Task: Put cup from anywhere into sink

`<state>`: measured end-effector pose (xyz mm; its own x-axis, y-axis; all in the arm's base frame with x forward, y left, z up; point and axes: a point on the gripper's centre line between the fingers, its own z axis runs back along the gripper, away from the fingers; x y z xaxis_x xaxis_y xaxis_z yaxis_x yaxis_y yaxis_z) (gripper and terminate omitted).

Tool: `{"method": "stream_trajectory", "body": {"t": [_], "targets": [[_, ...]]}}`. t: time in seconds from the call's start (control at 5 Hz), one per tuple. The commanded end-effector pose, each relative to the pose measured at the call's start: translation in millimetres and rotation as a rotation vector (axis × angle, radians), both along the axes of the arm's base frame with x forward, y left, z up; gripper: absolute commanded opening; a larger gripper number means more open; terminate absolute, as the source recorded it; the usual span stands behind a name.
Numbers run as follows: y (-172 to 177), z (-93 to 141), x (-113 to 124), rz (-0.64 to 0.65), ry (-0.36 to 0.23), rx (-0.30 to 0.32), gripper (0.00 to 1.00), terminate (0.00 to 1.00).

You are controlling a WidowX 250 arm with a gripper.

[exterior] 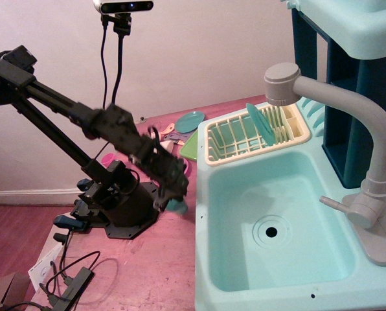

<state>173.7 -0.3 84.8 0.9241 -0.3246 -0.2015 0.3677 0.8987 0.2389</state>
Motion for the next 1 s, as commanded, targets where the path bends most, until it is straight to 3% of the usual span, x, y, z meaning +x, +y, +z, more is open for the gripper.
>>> {"method": "stream_trajectory", "body": {"t": [0.0, 0.4, 0.6, 0.8], "targets": [[23, 52, 30, -0.048, -0.056, 0.057, 0.00, 0.00], [36, 97, 109, -0.188, -0.168, 0.113, 0.00, 0.00], [31, 112, 160, -0.304, -0.202, 0.102, 0.00, 0.00], [22, 107, 200, -0.384, -0.224, 0.058, 0.00, 0.00]]}}
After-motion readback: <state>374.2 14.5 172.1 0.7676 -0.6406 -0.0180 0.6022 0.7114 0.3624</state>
